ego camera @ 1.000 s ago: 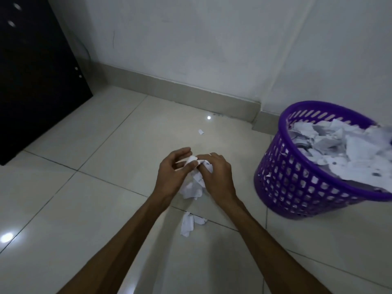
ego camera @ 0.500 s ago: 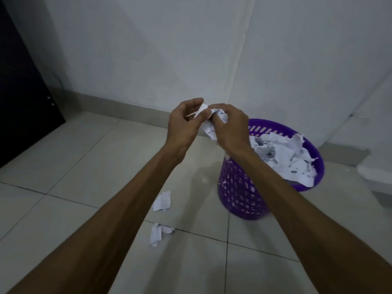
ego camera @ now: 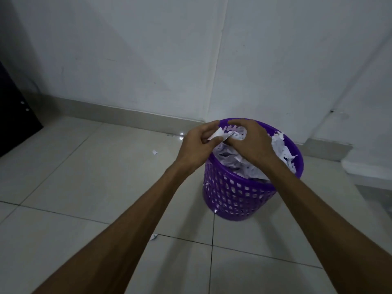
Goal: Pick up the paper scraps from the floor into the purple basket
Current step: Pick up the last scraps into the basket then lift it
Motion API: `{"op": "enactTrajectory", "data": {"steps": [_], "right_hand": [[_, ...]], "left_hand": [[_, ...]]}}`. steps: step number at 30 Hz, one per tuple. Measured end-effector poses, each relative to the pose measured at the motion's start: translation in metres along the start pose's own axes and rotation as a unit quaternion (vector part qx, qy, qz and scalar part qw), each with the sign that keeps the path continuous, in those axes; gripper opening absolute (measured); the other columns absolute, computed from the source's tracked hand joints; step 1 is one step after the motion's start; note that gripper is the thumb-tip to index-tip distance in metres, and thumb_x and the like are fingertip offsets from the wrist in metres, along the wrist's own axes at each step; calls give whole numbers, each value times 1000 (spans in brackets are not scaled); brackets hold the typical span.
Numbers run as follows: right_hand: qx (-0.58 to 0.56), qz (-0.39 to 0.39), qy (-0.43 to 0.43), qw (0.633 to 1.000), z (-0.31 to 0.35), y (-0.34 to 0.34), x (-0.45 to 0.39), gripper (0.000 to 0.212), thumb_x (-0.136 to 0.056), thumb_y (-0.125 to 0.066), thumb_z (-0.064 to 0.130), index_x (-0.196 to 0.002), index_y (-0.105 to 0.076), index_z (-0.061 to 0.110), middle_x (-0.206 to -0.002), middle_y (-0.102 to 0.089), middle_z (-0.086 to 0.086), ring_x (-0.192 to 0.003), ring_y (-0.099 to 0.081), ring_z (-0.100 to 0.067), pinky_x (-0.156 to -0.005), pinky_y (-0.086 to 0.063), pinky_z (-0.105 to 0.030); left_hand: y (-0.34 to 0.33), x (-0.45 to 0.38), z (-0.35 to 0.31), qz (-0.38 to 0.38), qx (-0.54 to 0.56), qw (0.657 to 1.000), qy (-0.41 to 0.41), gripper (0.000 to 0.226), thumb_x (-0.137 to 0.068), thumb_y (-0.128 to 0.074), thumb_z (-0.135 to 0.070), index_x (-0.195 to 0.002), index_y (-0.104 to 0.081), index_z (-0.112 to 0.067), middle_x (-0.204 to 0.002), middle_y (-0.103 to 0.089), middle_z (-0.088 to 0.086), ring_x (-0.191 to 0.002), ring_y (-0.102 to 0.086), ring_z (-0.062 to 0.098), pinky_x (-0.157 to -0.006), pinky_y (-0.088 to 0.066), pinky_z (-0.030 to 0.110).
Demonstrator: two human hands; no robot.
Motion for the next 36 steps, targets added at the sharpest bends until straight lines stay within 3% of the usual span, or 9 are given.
{"op": "enactTrajectory", "data": {"steps": [4, 8, 11, 17, 20, 23, 25, 31, 36], "right_hand": [[21, 68, 12, 997, 6, 8, -6, 64, -78, -77, 47, -135, -54, 29, -139, -55, -3, -126, -51, -25, -107, -38, -56], [72, 137, 9, 988, 1, 19, -9, 84, -64, -88, 43, -138, -50, 32, -143, -52, -1, -129, -49, -25, -108, -38, -53], [33, 120, 22, 992, 0, 31, -10, 76, -65, -90, 31, -133, -55, 31, -134, -58, 0, -117, -55, -19, -94, -44, -31], [-94, 59, 38, 993, -1, 26, 4, 51, -83, -76, 39, -130, -57, 35, -130, -57, 10, -114, -51, -6, -92, -41, -22], [-15, 107, 40, 993, -2, -1, 10, 54, -90, -59, 55, -140, -48, 39, -152, -43, 5, -137, -40, -14, -113, -31, -42], [181, 195, 56, 962, -12, -34, 14, 50, -99, -36, 58, -147, -37, 42, -161, -26, 0, -149, -22, -21, -119, -6, -58], [187, 222, 53, 955, -14, -43, 17, 46, -103, -29, 49, -147, -39, 37, -159, -30, -3, -147, -26, -24, -120, -7, -56], [-35, 56, 59, 996, 12, -10, 17, 34, -96, -59, 34, -129, -62, 25, -131, -64, 0, -119, -58, -16, -108, -43, -40], [-82, 3, 107, 991, 63, 1, 10, 25, -96, -61, 28, -120, -67, 23, -123, -65, 4, -104, -56, -4, -88, -44, -14]], "left_hand": [[-3, 4, -2, 11, -30, 999, -13, 58, -88, -70, -25, -142, -48, -20, -125, -58, -15, -106, -59, -2, -79, -51, 10], [-7, 3, -3, 34, -61, 998, -8, 58, -87, -71, -30, -140, -50, -22, -125, -62, -10, -106, -62, 7, -89, -55, 27], [-11, 4, -2, 36, -68, 997, -8, 44, -96, -58, -33, -138, -52, -23, -126, -65, -2, -108, -64, 11, -92, -56, 36], [4, 13, 10, -49, -11, 998, 40, 41, -100, -50, -11, -141, -49, -16, -132, -56, -10, -115, -55, 3, -89, -50, 19], [8, 17, 23, -30, 4, 998, 56, 35, -100, -51, -13, -134, -57, -18, -118, -61, -12, -102, -61, 2, -74, -52, 10], [11, 16, 32, -31, 17, 996, 84, 41, -98, -56, -19, -139, -52, -17, -132, -61, -2, -114, -60, 10, -85, -52, 19], [11, 15, 36, -39, 26, 994, 103, 49, -96, -59, -21, -144, -46, -16, -137, -58, 2, -121, -58, 16, -93, -53, 29], [27, 24, 41, -60, 25, 991, 118, 49, -96, -60, -19, -142, -46, -16, -138, -58, 3, -121, -58, 18, -100, -50, 37], [67, 35, 48, -99, 18, 987, 123, 38, -97, -56, -12, -135, -52, -19, -131, -62, 0, -114, -62, 17, -95, -52, 32]]}}
Point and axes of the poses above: each hand's wrist, its own x-axis away from the middle knuckle, its own y-axis out of the back of the hand, z = x × y, the point moved 5 cm from there along -x, towards the middle knuckle
